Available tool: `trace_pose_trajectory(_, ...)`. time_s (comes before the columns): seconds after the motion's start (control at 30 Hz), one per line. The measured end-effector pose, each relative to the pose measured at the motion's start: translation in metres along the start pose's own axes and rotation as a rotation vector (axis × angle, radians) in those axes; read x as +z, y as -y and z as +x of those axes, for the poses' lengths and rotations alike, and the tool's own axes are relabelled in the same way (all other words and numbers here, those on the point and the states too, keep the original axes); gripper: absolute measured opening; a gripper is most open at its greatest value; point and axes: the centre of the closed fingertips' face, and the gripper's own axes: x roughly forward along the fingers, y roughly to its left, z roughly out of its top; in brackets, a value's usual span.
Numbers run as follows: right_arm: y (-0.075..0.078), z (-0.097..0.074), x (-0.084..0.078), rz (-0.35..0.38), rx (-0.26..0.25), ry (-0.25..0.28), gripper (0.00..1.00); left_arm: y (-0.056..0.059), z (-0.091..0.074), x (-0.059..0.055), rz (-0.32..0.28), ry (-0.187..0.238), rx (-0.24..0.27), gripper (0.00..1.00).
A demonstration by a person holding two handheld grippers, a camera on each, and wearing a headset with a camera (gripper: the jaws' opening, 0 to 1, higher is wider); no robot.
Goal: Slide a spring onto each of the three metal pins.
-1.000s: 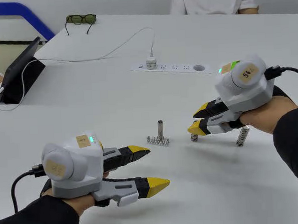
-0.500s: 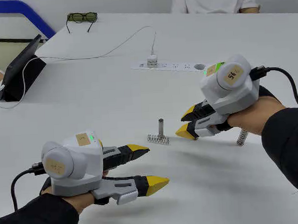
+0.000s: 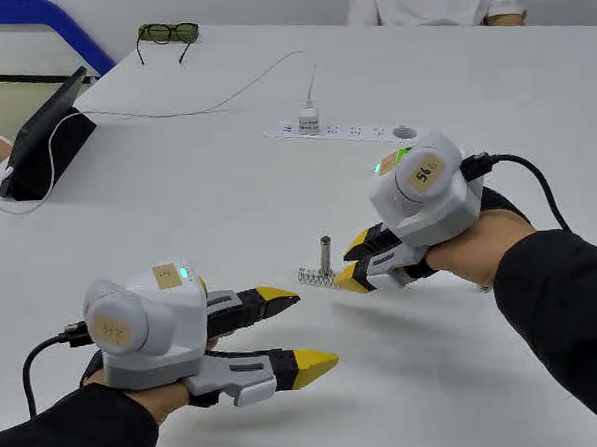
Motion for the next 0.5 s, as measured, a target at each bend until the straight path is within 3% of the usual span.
trace_pose_trajectory(0.5,0.003,0.018,-0.011,0.01,-0.006,-0.057,0.17,-0.003,-0.003,-0.002,-0.002,-0.004,0.005,0.49)
